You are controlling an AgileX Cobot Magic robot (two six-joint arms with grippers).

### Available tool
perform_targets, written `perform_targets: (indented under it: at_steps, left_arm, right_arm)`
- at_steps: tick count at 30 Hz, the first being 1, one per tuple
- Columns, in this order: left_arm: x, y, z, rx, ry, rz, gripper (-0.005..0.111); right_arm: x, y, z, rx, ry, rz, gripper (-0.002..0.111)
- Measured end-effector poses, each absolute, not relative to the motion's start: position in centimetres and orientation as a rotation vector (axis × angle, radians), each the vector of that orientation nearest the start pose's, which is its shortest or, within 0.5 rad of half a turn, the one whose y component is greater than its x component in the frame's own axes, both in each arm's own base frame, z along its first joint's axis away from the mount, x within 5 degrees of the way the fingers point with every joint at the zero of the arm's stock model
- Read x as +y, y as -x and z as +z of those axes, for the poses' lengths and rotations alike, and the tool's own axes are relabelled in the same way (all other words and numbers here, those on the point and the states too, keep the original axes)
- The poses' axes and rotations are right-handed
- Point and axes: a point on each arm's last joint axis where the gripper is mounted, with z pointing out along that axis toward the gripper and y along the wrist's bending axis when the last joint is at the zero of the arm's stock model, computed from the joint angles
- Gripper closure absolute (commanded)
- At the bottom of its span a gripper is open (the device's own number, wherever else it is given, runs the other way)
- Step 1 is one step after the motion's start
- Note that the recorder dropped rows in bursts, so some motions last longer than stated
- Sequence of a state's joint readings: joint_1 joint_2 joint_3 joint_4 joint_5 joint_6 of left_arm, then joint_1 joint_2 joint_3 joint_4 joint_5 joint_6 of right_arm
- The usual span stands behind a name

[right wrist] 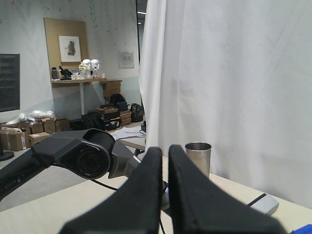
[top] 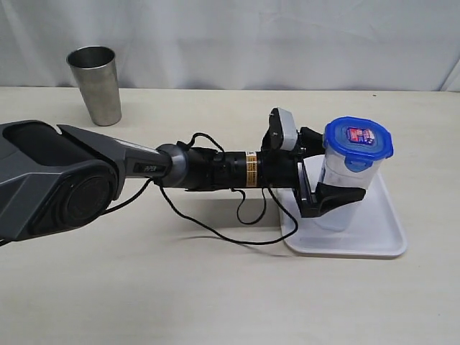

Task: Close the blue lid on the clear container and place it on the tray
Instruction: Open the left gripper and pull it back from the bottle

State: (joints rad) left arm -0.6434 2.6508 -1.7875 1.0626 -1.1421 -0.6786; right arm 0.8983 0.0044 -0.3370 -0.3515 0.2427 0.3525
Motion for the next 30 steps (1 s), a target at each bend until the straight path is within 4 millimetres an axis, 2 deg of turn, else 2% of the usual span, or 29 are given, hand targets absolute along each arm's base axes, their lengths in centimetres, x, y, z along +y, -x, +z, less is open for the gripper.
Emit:
perform_targets:
  at_steps: [7,15,30]
  left_arm:
    - [-35.3,-37.6,6.3,1.184,-1.237,-1.247,0.011]
    - [-34.1,-38.5,6.2,1.243,-1.206,-1.281,0.011]
    - [-32.5,-39.0,5.5,1.289,-1.29,-1.294,0.011]
  right_arm:
    - [1.6,-2.3,30.2,1.307,0.543,0.7,0.104]
    - [1.6,-2.3,30.2,1.307,0.543,0.7,0.104]
    - [1.6,-2.3,30.2,1.307,0.543,0.7,0.104]
